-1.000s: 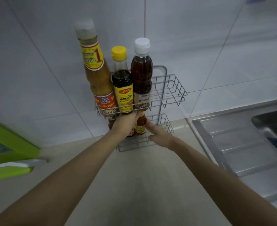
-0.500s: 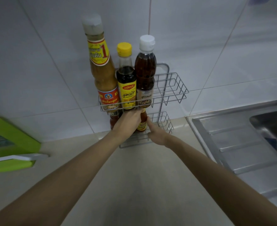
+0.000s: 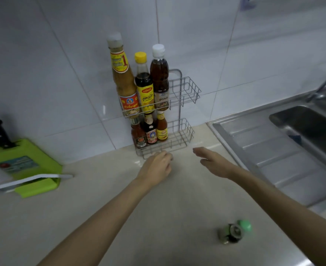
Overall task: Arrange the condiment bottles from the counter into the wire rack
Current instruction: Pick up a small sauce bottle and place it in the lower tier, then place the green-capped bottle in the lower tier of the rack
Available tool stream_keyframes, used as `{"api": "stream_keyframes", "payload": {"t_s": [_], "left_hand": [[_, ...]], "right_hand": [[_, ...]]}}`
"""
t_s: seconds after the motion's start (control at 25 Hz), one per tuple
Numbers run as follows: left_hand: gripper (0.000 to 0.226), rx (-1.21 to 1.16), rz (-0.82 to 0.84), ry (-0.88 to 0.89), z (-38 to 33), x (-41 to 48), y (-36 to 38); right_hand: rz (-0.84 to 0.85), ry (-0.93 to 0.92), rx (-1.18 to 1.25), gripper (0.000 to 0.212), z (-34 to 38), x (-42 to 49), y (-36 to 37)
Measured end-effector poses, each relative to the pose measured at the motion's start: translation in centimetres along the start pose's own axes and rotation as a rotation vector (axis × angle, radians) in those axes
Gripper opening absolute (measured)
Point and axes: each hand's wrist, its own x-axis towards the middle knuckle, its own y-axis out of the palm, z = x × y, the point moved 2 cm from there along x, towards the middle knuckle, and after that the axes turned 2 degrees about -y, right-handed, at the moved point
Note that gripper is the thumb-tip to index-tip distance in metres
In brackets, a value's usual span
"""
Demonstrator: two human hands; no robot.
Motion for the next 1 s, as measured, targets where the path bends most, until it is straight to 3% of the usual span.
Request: {"api": "stream_keyframes", "payload": {"t_s": [0.24,0.48,0.56,0.68,0.84,1.0], "left_hand": [[0.042,-0.117,0.314,0.094,-5.7,-4.2,7.0],[0.073,-0.206,0.577,0.205,-10.7,-7.0,12.6],[0.077,-0.290,0.540,0.185,-12.4,-7.6,13.7],[0.065,-0.460,0.375,0.097,-14.4,-8.2,14.7],[0.050,-0.573,0.294,0.008,-15.3,-8.7,15.3],[0.049,-0.621,0.253,-0.018,-14.9,-9.0,15.2]], "right_hand": [[-0.286,0.144,-0.053,0.045,-8.6,-12.8,1.2],[-0.209,0.281,-0.163,0.048,-13.8,-19.8,5.3],[-0.193,0.273,-0.209,0.052,-14.4,-20.2,6.7],[-0.247,0.244,-0.305,0.055,-14.3,-19.9,7.8],[-0.303,0.236,-0.400,0.041,-13.9,-18.9,8.1],[-0.351,0.226,-0.253,0.034,-13.6,-19.1,8.0]]}}
